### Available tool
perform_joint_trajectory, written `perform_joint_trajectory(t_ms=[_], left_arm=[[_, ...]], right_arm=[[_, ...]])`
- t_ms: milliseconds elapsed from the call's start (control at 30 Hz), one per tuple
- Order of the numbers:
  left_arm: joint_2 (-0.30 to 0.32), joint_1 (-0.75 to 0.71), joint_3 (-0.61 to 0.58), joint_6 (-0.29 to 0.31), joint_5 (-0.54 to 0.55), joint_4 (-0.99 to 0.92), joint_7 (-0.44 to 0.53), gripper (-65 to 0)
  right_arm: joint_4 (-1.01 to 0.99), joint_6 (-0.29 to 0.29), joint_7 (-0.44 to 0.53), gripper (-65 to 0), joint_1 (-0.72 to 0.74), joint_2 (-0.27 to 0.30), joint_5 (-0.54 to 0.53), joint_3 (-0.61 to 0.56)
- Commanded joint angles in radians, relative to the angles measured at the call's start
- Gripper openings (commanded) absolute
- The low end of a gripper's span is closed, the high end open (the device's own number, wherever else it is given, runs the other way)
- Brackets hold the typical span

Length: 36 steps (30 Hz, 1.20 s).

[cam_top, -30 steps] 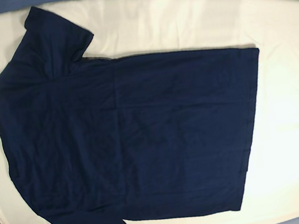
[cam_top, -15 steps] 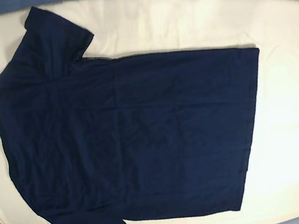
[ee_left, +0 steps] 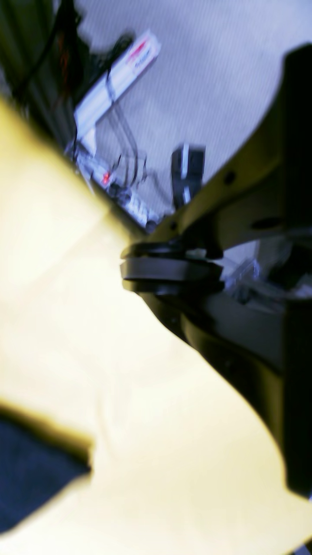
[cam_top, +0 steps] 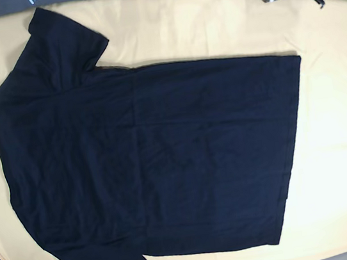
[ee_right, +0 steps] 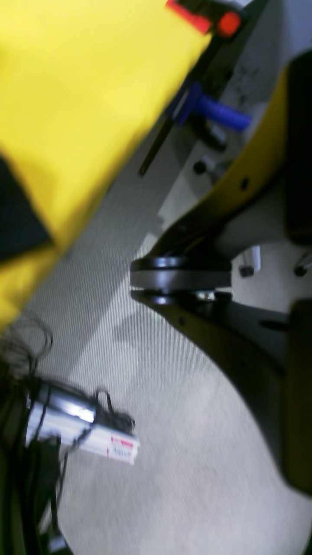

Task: Fold the T-shirt properly
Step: 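Move the right gripper to the shirt's shoulder and the left gripper to the hem corner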

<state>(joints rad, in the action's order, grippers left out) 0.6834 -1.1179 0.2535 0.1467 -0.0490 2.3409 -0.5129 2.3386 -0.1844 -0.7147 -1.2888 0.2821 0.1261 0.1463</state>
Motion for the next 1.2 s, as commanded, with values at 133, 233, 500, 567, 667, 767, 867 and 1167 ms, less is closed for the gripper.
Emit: perform_joint_trajectory(t_ms=[133,233,500,567,667,767,867,1167], left_arm=[[0.053,0.043,0.074,0.018,-0.102,0.015,0.053,-65.0],[0.114,0.053,0.074,0.018,-0.203,0.015,0.119,-65.0],[0.259,0.068,0.074,0.027,-0.368,-0.043,0.286,-65.0],[0.28,0.11,0.074,0.097,-0.365,-0.095,0.336,-65.0],[0.303,0.196,0.074,0.226,-0.319,-0.195,0.426,-65.0],[0.303,0.285,0.074,0.358,-0.286,-0.297,0.57,-64.9],[0.303,0.364,0.074,0.464,-0.286,-0.368,0.694,-42.4],[0.398,0.587,-0.188,0.428,-0.394,-0.486,0.737,-26.5]], right_arm=[[0.018,0.006,0.045,-65.0,-0.02,0.004,0.005,0.124],[0.018,-0.001,0.049,-65.0,-0.003,0.007,0.002,0.182],[0.018,-0.095,0.08,-65.0,0.116,0.014,0.002,0.221],[0.018,-0.096,0.087,-65.0,0.144,0.032,0.002,0.221],[0.018,-0.096,0.108,-65.0,0.181,0.058,0.002,0.221],[0.018,-0.097,0.133,-65.0,0.218,0.065,0.001,0.221],[0.018,-0.098,0.136,-65.0,0.254,0.065,-0.043,0.221],[0.018,-0.171,0.143,-65.0,0.294,0.064,-0.129,0.221]])
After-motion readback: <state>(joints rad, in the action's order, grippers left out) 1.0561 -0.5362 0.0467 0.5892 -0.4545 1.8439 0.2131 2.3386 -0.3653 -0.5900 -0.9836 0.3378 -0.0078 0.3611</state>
